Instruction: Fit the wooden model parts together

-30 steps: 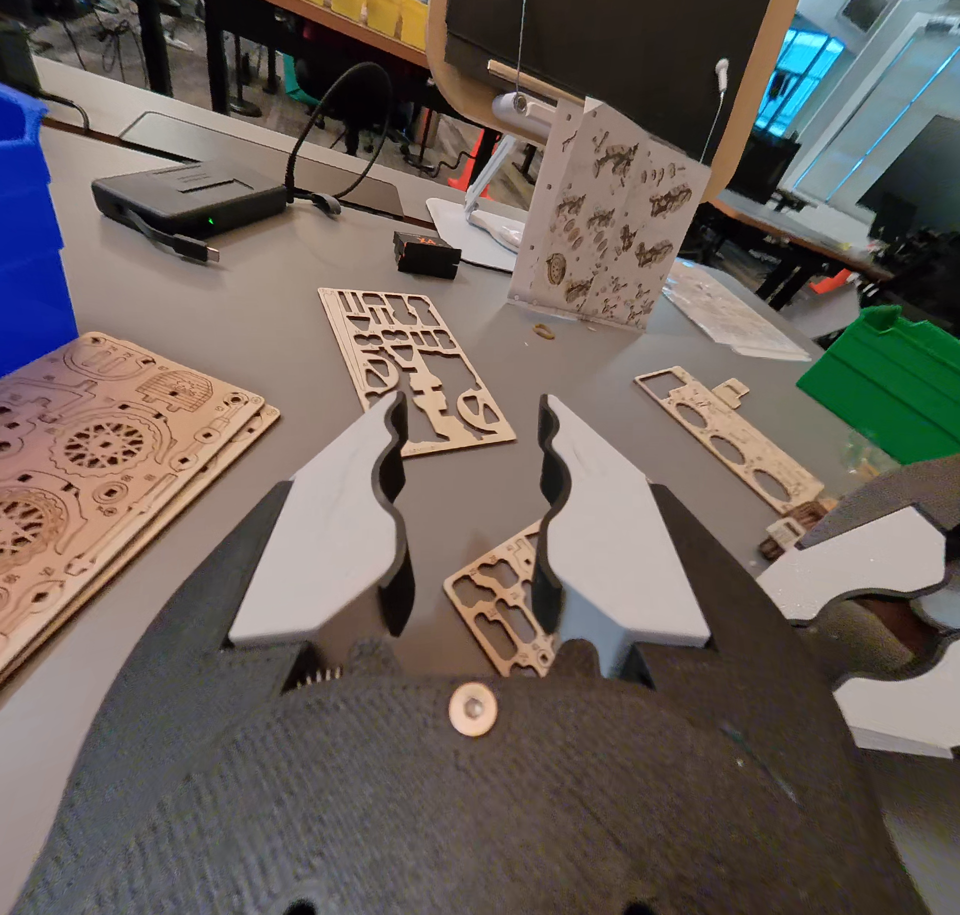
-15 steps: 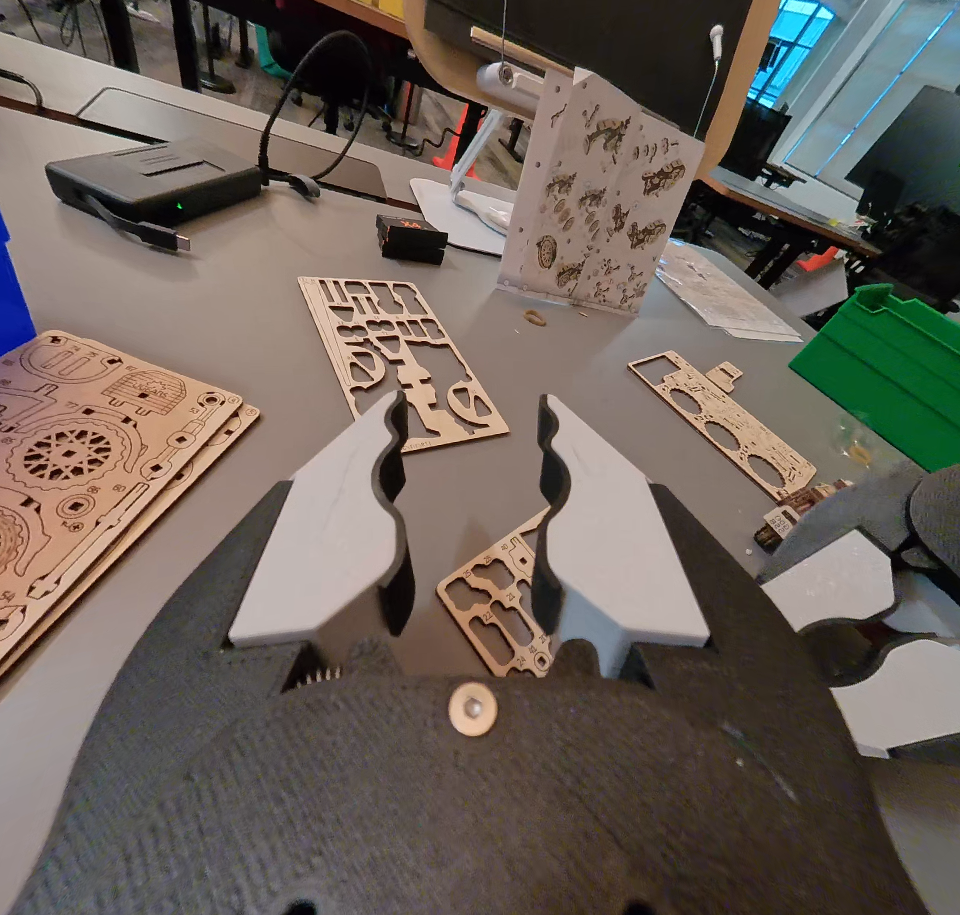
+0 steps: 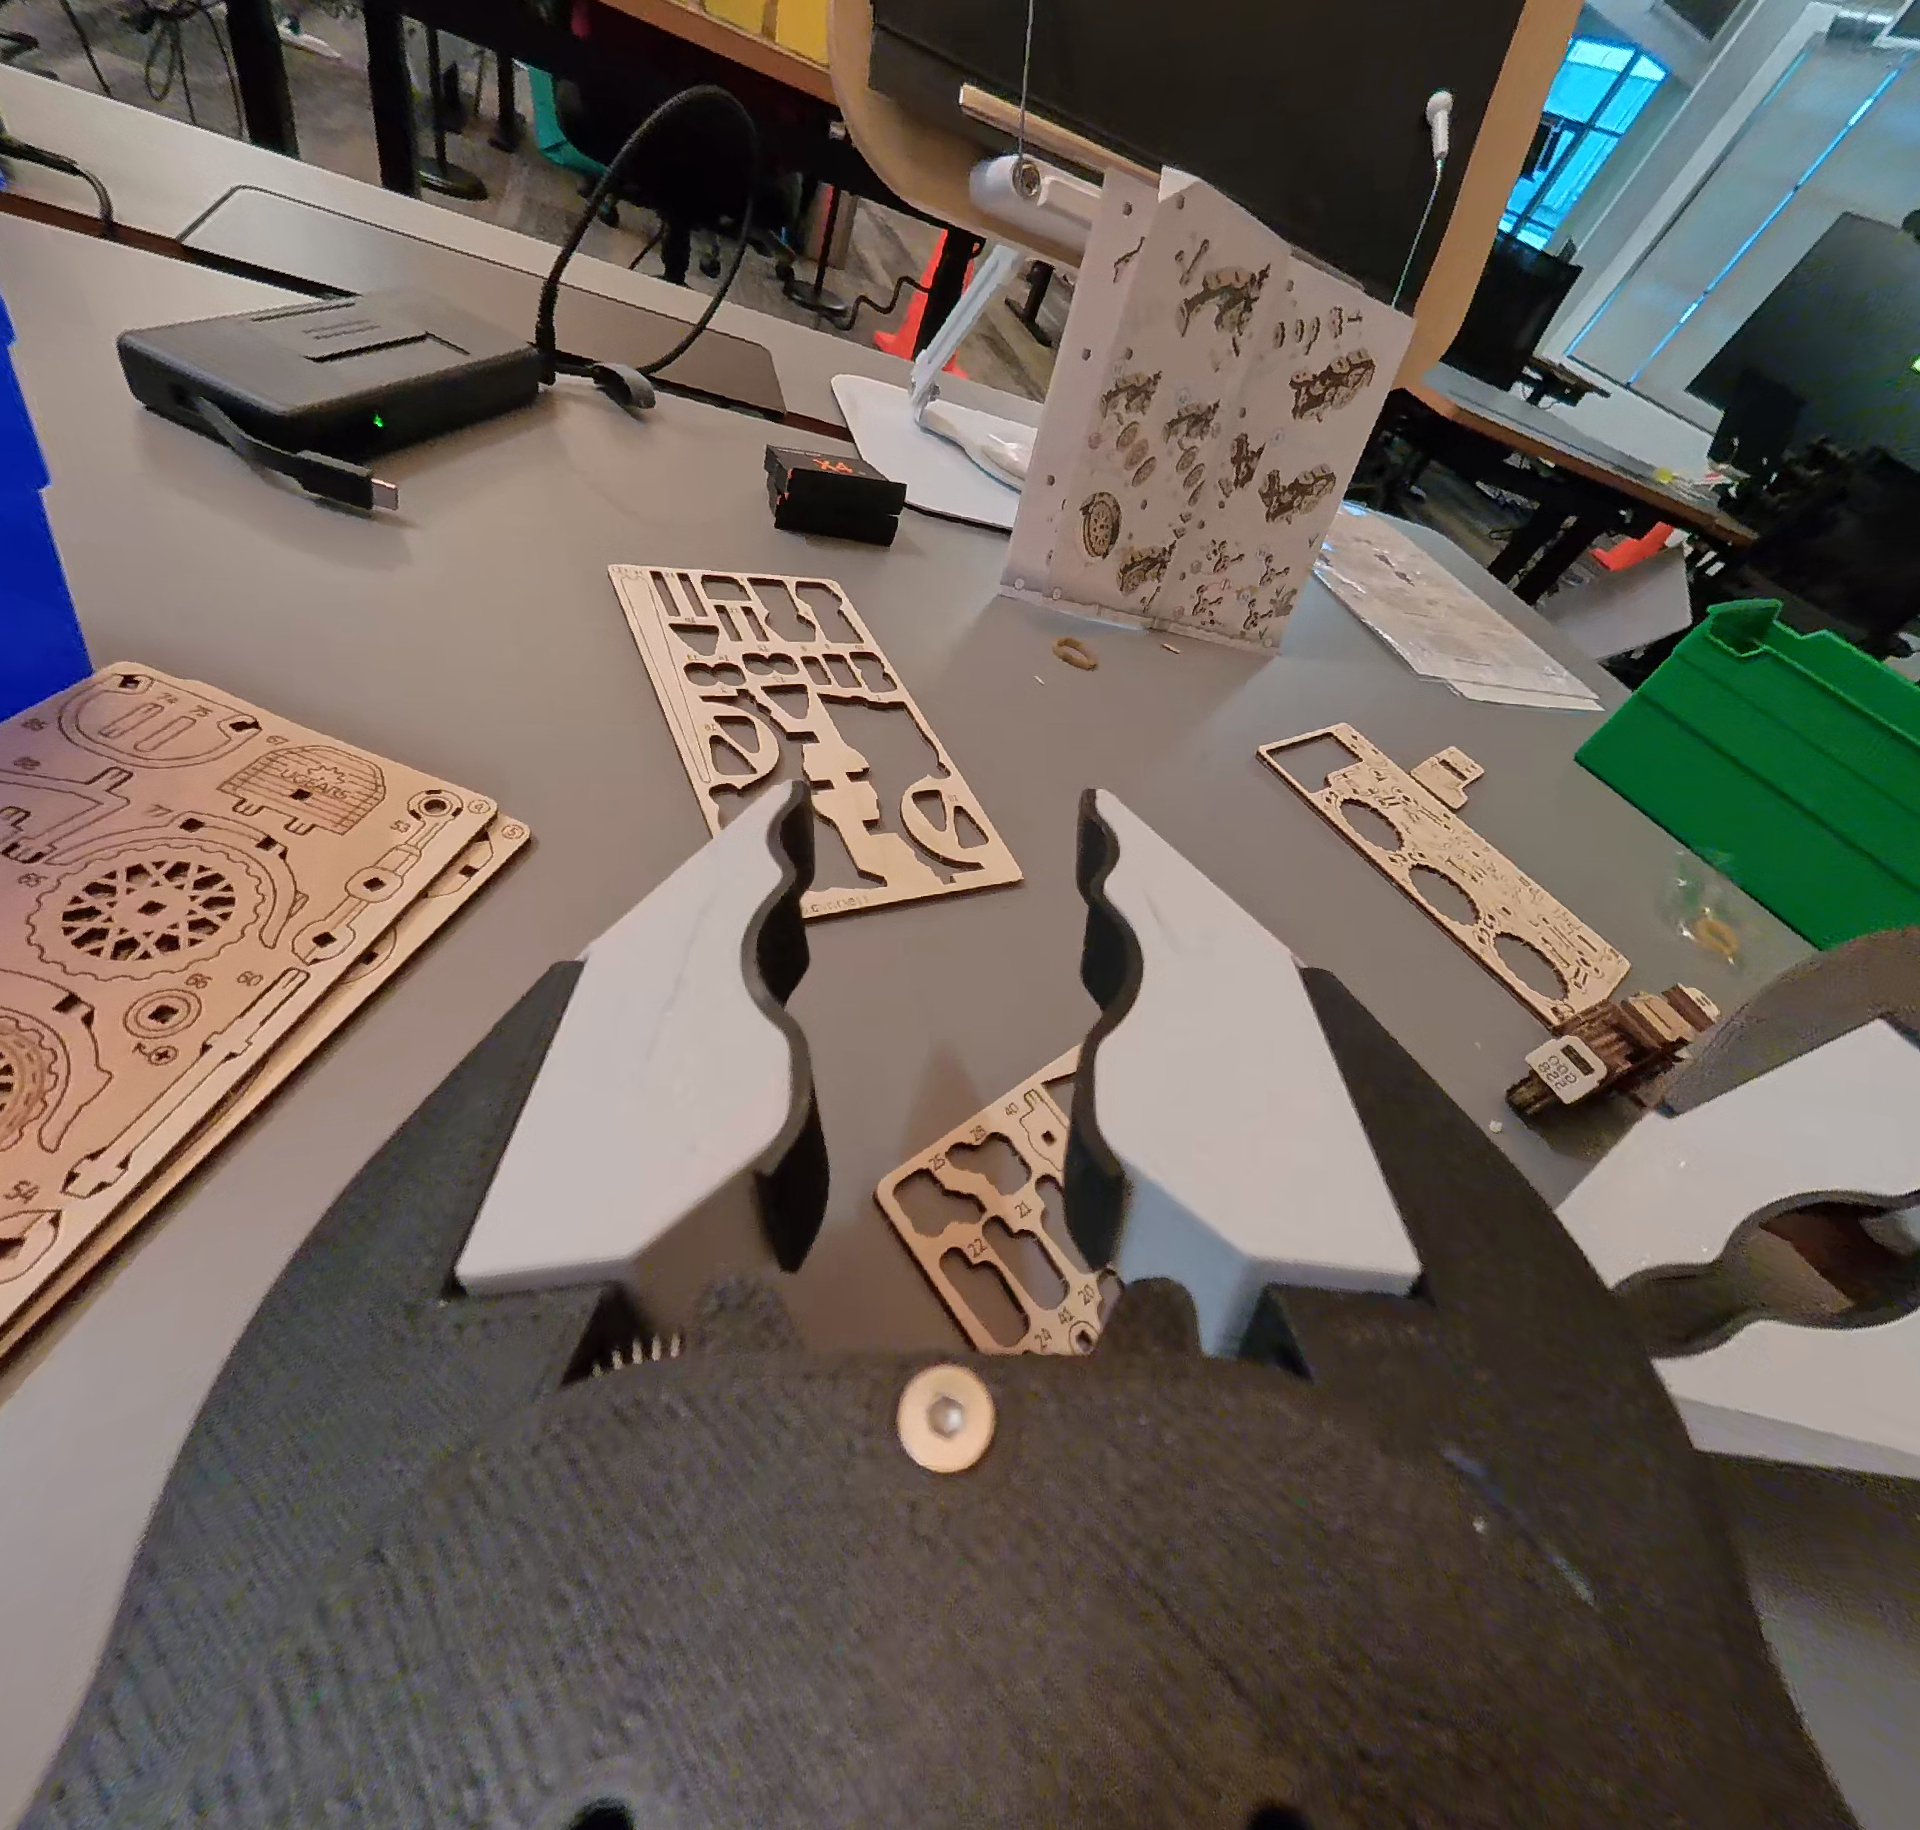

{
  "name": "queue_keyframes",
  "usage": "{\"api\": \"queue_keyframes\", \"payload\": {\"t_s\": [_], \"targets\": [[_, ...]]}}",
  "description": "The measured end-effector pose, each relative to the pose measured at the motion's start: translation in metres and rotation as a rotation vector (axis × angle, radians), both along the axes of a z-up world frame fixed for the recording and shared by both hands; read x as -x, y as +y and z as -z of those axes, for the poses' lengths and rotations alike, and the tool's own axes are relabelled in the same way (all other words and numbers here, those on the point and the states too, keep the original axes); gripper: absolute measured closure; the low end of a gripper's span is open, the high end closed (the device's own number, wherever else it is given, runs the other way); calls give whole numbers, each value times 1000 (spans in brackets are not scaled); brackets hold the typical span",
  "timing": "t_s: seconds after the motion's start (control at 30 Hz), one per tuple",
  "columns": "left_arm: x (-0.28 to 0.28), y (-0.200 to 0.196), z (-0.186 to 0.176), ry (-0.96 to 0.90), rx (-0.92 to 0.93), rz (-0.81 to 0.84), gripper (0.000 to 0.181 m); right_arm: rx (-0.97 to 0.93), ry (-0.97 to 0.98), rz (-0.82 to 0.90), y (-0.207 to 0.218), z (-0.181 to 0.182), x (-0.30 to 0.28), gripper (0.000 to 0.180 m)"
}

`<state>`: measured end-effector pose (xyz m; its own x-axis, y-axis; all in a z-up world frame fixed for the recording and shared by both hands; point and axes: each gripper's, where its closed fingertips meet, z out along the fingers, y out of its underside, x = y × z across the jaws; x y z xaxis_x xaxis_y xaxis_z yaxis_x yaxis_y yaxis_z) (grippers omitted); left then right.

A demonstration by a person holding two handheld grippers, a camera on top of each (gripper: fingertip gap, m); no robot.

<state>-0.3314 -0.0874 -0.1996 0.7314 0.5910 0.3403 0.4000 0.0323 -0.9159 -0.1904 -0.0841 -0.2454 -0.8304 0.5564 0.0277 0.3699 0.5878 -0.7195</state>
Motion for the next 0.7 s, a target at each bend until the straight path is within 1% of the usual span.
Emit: {"api": "queue_keyframes", "payload": {"t_s": [0.03, 0.07, 0.17, 0.27, 0.4, 0.47, 0.53, 0.63, 0.7], "targets": [[0, 1, 0, -4, -1, 5, 131, -2, -18, -7, -1, 2, -3, 180], [-1, 3, 1, -8, 0, 10, 131, -9, -39, -14, -2, 6, -6, 177], [-2, 6, 2, -11, 8, 22, 130, -53, -85, -24, -4, 19, -14, 161], [-3, 8, 3, -11, 17, 26, 130, -89, -62, 3, -2, 24, -11, 145], [-4, 6, 3, -30, 18, 26, 128, -92, -50, 51, 3, 22, -10, 135], [-10, 3, 3, -87, 33, 24, 123, -55, -58, 88, 5, 19, -13, 132], [-25, 3, 5, -139, 84, 61, 116, 2, -72, 129, 8, 15, -18, 128], [-54, 1, 16, -142, 268, 128, 101, 95, -83, 186, 11, 12, -30, 123], [-65, -7, 27, -141, 338, 119, 100, 121, -72, 214, 12, 12, -36, 121]]}}
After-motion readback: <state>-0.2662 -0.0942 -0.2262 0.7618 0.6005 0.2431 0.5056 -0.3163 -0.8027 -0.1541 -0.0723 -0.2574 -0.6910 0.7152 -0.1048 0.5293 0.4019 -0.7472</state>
